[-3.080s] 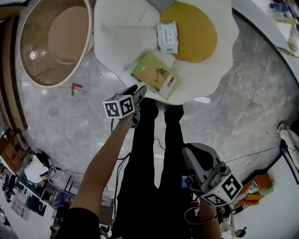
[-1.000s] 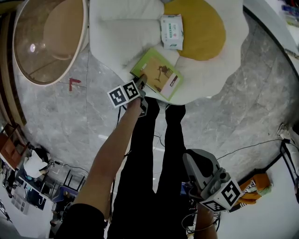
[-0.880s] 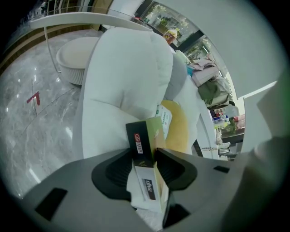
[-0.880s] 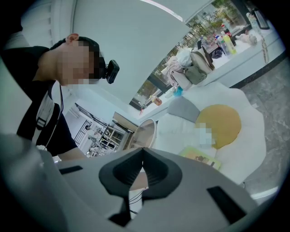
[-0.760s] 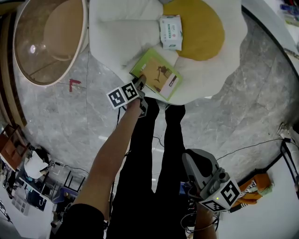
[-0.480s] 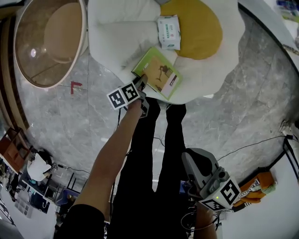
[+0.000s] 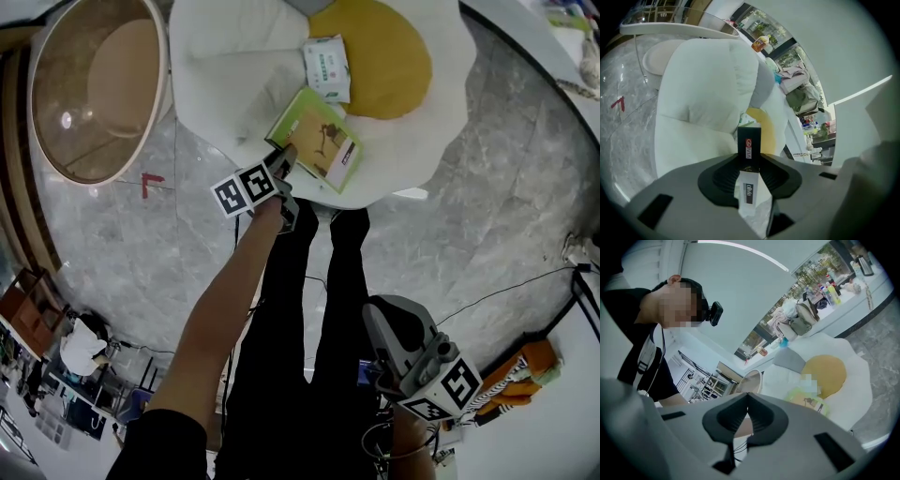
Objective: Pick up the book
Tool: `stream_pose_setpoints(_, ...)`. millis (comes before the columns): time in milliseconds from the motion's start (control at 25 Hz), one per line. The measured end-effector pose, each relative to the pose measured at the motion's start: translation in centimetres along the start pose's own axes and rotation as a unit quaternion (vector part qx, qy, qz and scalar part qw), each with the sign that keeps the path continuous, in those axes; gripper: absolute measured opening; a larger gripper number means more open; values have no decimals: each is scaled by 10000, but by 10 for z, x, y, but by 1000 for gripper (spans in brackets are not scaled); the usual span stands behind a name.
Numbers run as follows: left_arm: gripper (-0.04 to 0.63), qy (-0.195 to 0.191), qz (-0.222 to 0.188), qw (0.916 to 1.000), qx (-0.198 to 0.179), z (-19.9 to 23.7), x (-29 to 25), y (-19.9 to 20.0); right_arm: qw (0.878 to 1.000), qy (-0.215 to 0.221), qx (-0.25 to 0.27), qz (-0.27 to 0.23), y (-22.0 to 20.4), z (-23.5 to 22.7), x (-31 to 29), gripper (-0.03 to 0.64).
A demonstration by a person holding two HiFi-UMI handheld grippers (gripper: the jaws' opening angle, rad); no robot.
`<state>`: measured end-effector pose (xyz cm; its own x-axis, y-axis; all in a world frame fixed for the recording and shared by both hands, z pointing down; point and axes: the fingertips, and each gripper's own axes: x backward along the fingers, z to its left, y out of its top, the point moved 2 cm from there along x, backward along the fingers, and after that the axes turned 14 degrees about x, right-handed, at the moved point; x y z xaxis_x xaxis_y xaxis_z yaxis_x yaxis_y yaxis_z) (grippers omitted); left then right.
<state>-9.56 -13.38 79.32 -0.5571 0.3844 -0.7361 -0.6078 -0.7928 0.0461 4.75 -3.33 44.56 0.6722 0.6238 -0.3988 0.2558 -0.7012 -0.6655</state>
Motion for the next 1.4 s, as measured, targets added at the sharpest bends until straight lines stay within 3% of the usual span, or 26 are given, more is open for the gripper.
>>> stream_pose_setpoints(400, 140, -669, -179, 9976, 92, -70, 12, -36, 9996, -78, 116, -258, 24, -10, 61, 17)
stream_pose_setpoints(600, 140, -972, -218, 9948, 232, -75, 28, -32, 9990, -125, 252, -353, 19, -2, 61, 17)
stream_pose_setpoints(1040, 138, -1855, -266, 9790, 803, -115, 70, -33, 9956, -404, 544, -654, 27, 26, 78, 17)
stream_pose_setpoints(1200, 138, -2043, -181, 9748, 877, -128, 91, -28, 9934, -489, 632, -828, 32, 46, 74, 17)
stream_pose_setpoints(1400, 138, -2256, -94, 9702, 877, -177, 115, -39, 9888, -590, 787, -1124, 61, 58, 103, 17)
